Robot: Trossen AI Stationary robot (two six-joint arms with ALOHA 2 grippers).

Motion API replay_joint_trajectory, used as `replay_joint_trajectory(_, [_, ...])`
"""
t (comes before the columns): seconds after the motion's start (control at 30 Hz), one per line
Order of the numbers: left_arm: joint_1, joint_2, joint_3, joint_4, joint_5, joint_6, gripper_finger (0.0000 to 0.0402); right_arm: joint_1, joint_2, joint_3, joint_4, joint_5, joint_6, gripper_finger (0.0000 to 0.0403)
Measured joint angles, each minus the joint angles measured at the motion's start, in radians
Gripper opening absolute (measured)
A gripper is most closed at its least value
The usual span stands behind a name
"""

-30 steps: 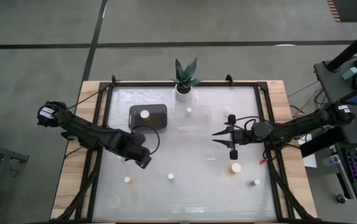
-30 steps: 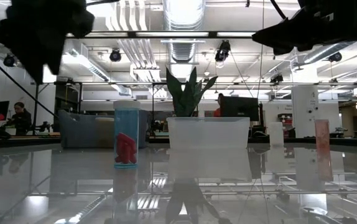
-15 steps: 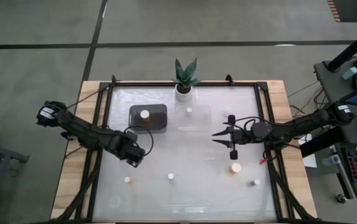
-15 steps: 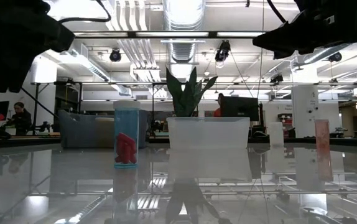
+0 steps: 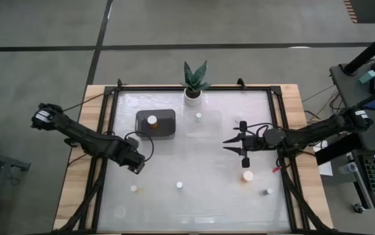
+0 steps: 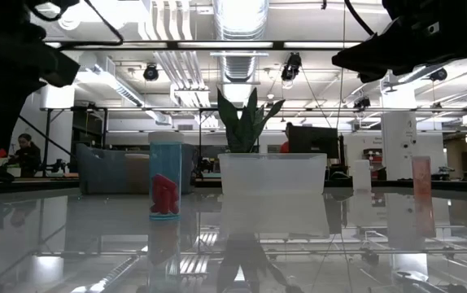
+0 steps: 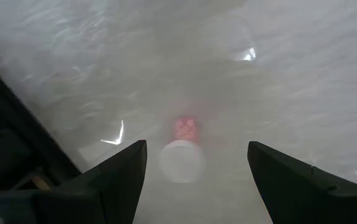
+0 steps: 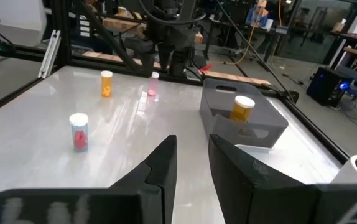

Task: Pick and place medicine bottles into bin by pill shape (circle, oval)
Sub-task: Put the pink tablet bottle into the transparent bin

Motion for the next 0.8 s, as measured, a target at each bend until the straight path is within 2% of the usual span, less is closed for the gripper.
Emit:
replay_joint_trajectory(0.2, [-0.002,-0.052,-0.058,0.025,0.014,-0.001,0.026,0.0,0.0,0.0,0.0,0.0,0.01,0.0084])
replay_joint_trajectory(0.47, [-0.04,-0.079,-0.11,0.042,0.029,-0.001,0.0227,0.0,0.0,0.0,0.0,0.0,0.019,0.0084])
replay_joint_trajectory(0.8, [-0.046,-0.071,-0.115,0.09,0.025,0.001,0.0199,0.0,0.0,0.0,0.0,0.0,0.021,0.0083])
